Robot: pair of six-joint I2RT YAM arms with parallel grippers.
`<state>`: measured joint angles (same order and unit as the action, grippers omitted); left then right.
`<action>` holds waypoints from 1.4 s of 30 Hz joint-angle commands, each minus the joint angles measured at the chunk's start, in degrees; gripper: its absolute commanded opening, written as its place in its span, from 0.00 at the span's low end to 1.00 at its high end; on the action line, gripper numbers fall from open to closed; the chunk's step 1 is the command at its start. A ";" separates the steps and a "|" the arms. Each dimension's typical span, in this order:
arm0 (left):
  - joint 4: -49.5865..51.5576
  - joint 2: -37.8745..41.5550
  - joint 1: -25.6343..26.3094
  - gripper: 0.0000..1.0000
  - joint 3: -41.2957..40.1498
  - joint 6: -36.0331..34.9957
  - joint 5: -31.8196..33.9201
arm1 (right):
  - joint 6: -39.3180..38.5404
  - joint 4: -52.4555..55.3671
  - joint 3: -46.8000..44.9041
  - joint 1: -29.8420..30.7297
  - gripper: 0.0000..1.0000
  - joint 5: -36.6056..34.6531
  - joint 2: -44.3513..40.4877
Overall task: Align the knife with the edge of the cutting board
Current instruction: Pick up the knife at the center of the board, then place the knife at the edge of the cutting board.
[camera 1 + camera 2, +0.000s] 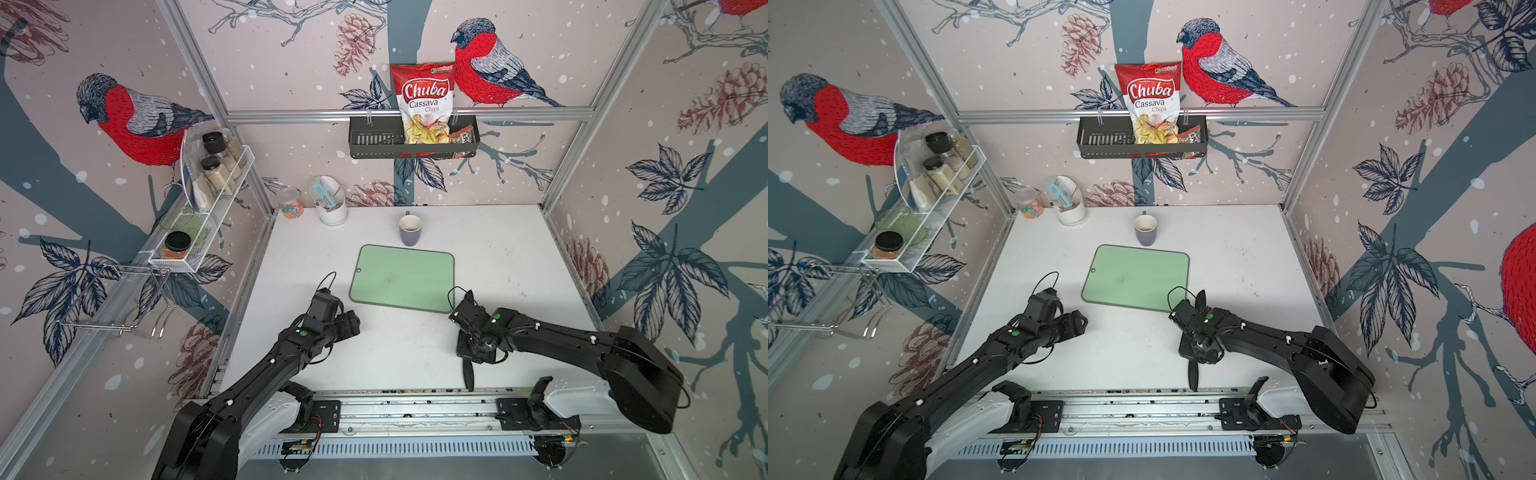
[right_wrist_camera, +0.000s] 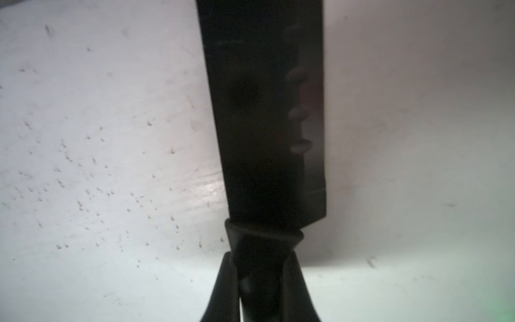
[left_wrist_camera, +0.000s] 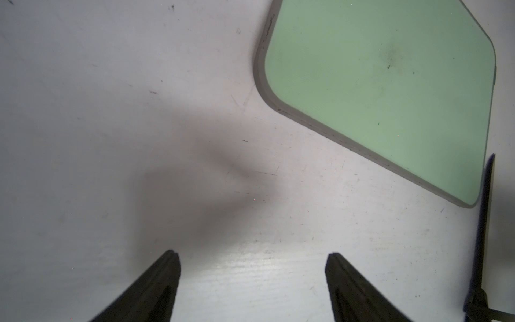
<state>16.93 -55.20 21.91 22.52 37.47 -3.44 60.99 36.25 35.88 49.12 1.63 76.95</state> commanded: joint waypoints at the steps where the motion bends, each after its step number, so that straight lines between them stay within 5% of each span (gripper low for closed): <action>1: 0.28 0.19 0.24 0.84 0.06 -0.19 0.57 | -2.55 1.90 0.56 -2.26 0.00 0.69 0.65; 22: 2.28 1.41 0.63 0.84 0.46 -0.18 0.98 | -6.15 9.08 10.90 -5.34 0.00 -2.96 -0.42; 42: 8.27 6.64 3.51 0.85 2.23 -1.21 9.62 | -5.47 10.07 32.39 3.35 0.00 -4.78 22.99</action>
<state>23.88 -48.95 25.28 24.69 36.99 4.73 54.41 45.45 67.48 52.45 -1.41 98.26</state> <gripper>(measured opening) 0.846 0.134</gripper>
